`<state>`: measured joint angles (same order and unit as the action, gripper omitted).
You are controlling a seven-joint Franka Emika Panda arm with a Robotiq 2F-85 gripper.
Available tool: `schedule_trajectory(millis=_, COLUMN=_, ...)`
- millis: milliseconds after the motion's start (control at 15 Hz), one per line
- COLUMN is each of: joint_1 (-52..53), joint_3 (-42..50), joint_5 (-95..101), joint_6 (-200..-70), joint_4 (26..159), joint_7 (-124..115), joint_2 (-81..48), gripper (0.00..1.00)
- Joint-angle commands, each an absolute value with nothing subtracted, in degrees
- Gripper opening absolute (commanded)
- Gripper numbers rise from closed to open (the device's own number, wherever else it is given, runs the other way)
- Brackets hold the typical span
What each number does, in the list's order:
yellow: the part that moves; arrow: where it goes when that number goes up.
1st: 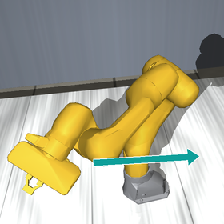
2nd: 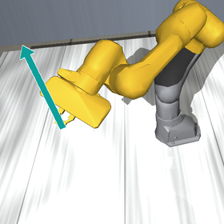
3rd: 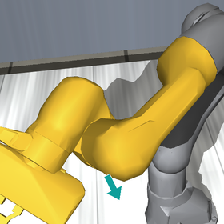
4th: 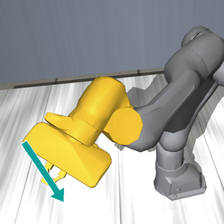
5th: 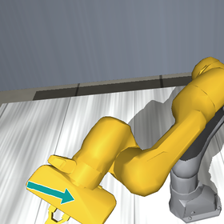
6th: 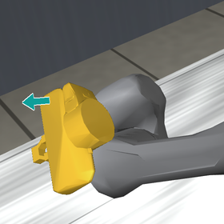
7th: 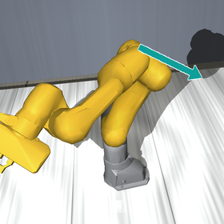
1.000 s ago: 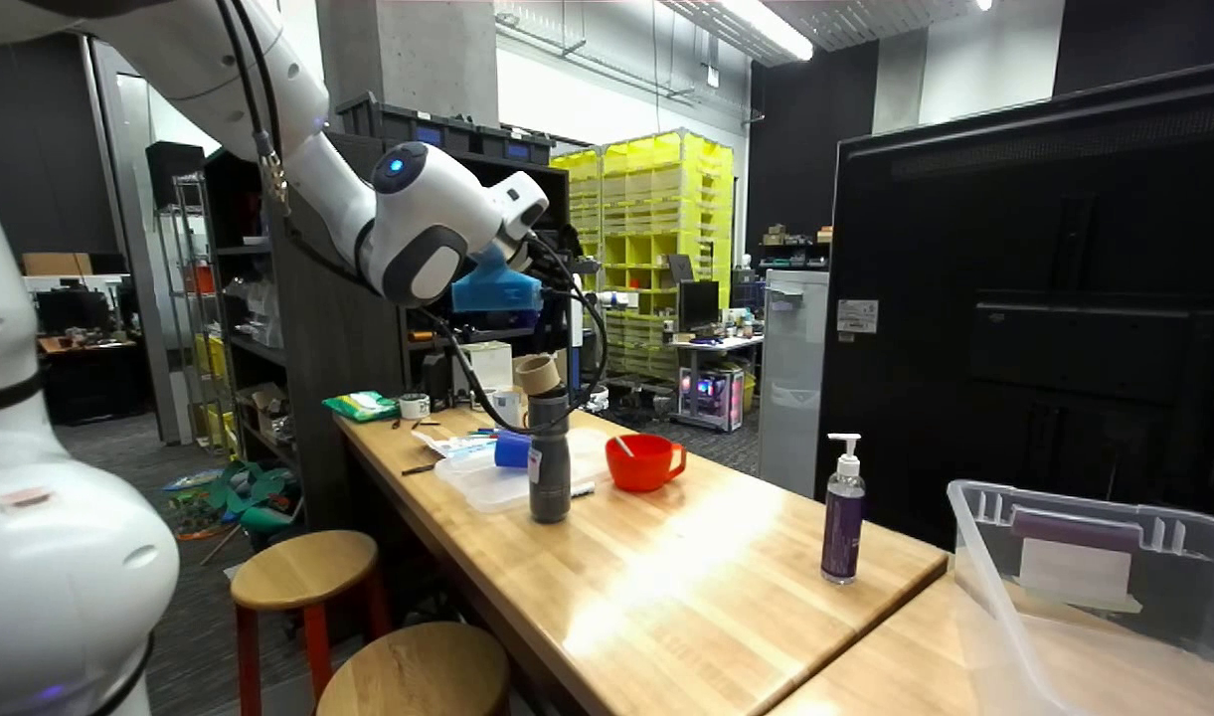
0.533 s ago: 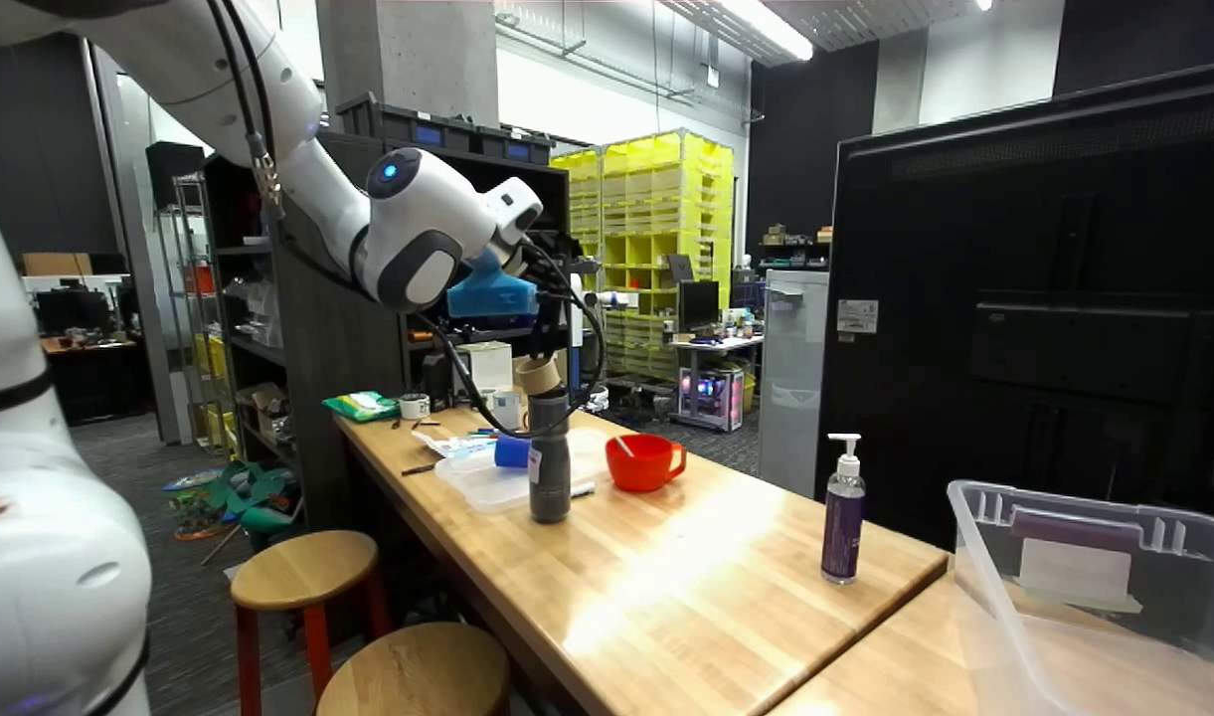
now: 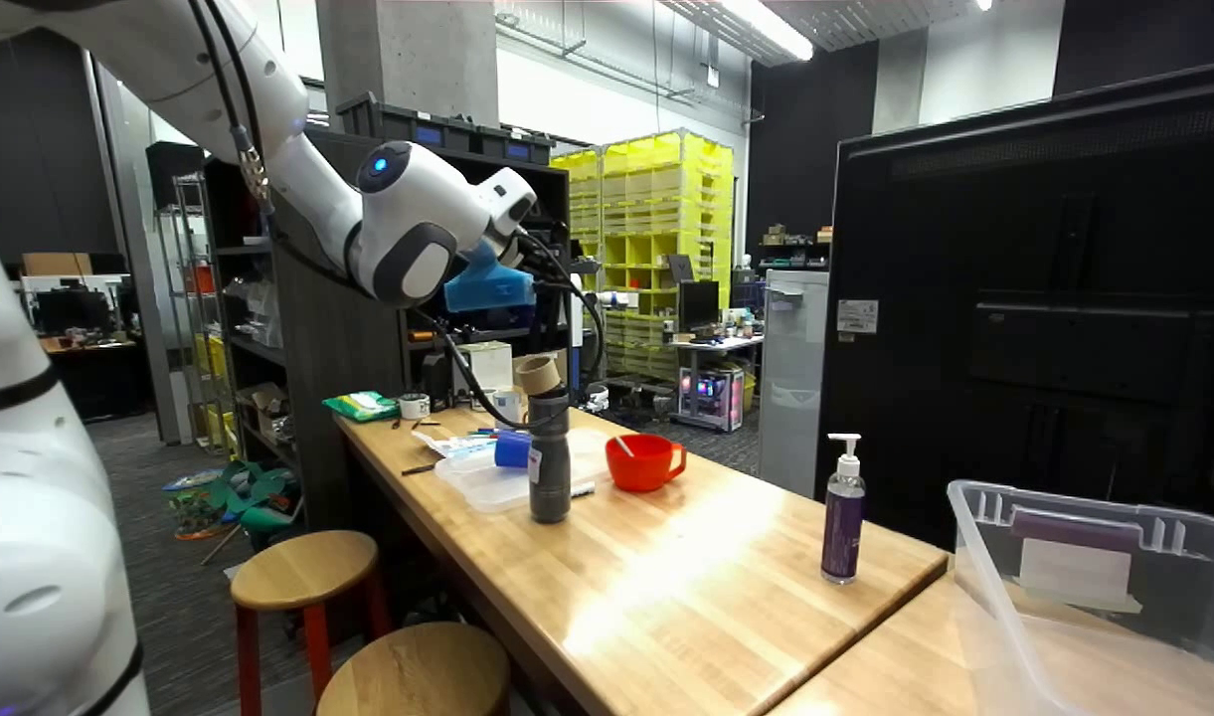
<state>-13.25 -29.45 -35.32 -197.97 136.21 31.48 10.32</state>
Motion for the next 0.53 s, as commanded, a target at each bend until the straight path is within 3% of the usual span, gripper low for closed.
schedule_trajectory(millis=0, joint_1=-19.46, joint_3=-35.16, joint_5=-34.72, joint_6=-197.97, joint_4=136.47, joint_7=31.22, joint_2=11.24, gripper=0.38)
schedule_trajectory(millis=467, joint_1=-30.12, joint_3=-45.41, joint_5=-34.84, joint_6=-197.94, joint_4=136.73, joint_7=30.21, joint_2=11.51, gripper=0.38)
